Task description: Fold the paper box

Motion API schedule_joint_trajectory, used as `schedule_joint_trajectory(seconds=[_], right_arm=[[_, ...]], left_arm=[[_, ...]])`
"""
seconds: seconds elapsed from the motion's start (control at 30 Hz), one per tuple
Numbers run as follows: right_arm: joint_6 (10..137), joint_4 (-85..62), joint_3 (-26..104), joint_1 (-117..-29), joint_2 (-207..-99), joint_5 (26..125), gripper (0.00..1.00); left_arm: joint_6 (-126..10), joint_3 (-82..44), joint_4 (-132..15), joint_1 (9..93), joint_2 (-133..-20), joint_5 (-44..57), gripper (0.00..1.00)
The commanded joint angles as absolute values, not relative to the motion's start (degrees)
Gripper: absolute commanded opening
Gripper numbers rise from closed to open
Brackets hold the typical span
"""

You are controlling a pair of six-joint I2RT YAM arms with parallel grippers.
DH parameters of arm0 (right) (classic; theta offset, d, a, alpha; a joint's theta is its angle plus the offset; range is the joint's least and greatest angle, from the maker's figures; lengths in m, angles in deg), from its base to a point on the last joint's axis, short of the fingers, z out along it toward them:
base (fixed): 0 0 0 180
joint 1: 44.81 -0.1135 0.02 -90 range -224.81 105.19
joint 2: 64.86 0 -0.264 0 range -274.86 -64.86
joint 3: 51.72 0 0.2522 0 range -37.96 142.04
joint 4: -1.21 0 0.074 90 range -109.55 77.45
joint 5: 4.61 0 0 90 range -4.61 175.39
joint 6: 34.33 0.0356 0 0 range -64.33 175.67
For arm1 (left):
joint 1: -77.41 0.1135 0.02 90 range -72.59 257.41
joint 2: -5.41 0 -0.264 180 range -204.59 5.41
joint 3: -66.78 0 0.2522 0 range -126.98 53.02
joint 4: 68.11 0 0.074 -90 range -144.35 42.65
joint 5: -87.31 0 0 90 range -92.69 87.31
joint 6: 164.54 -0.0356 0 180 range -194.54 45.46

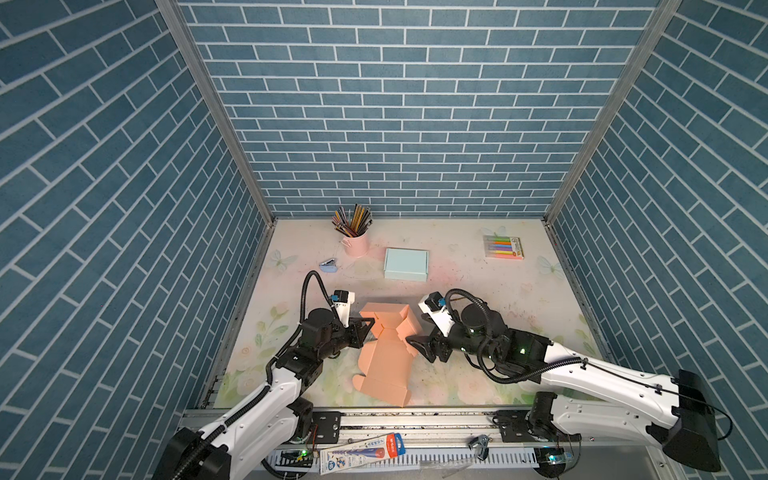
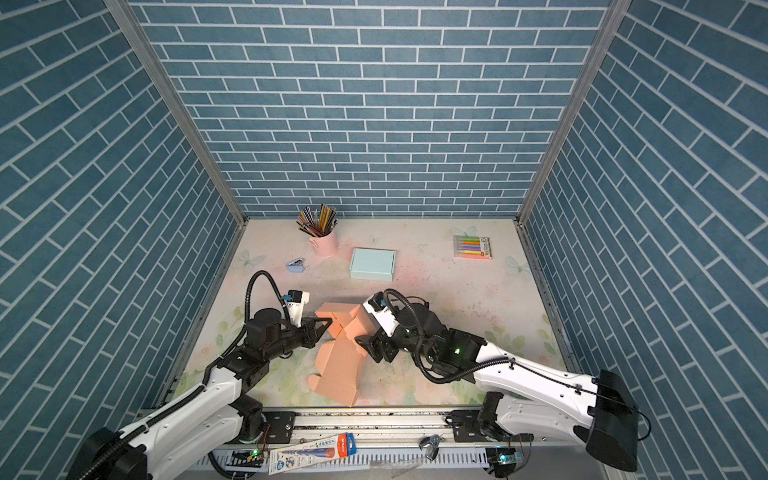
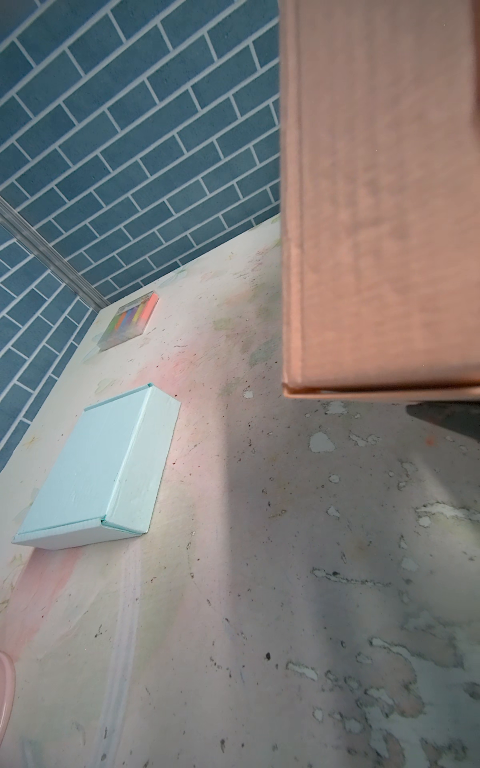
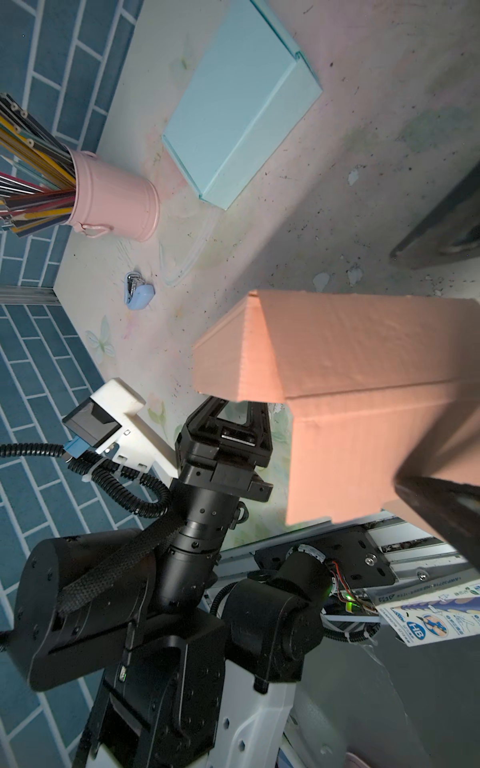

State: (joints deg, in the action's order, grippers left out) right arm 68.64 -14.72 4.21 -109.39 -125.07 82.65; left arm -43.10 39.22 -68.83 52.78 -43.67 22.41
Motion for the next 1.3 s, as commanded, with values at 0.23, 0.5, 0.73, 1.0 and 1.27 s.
schedule_joint_trajectory(seconds=[0.23, 0.5, 0.73, 1.0, 1.27], right_arm=[[66.44, -17.63, 7.44, -110.74, -127.27, 86.97, 0.78], [65.44, -16.64, 8.41, -113.13, -127.83, 83.57, 0.84], [65.34, -18.95, 10.20, -114.51, -129.84, 88.83, 0.82], [65.31, -18.96, 8.42, -115.21, -124.99, 85.74, 0.86], [65.55, -22.72, 5.31, -115.09, -115.05, 85.31, 0.90]], left_arm=[[-43.60, 38.61, -70.26, 52.63, -43.08, 22.37, 0.12], [-43.43, 38.78, -70.66, 52.70, -43.21, 22.27, 0.12], [-43.39, 38.88, -70.46, 52.59, -42.99, 22.18, 0.12], [-43.60, 38.78, -70.11, 52.67, -42.67, 22.18, 0.12], [-43.91, 38.37, -69.56, 52.61, -42.94, 22.08, 0.12]])
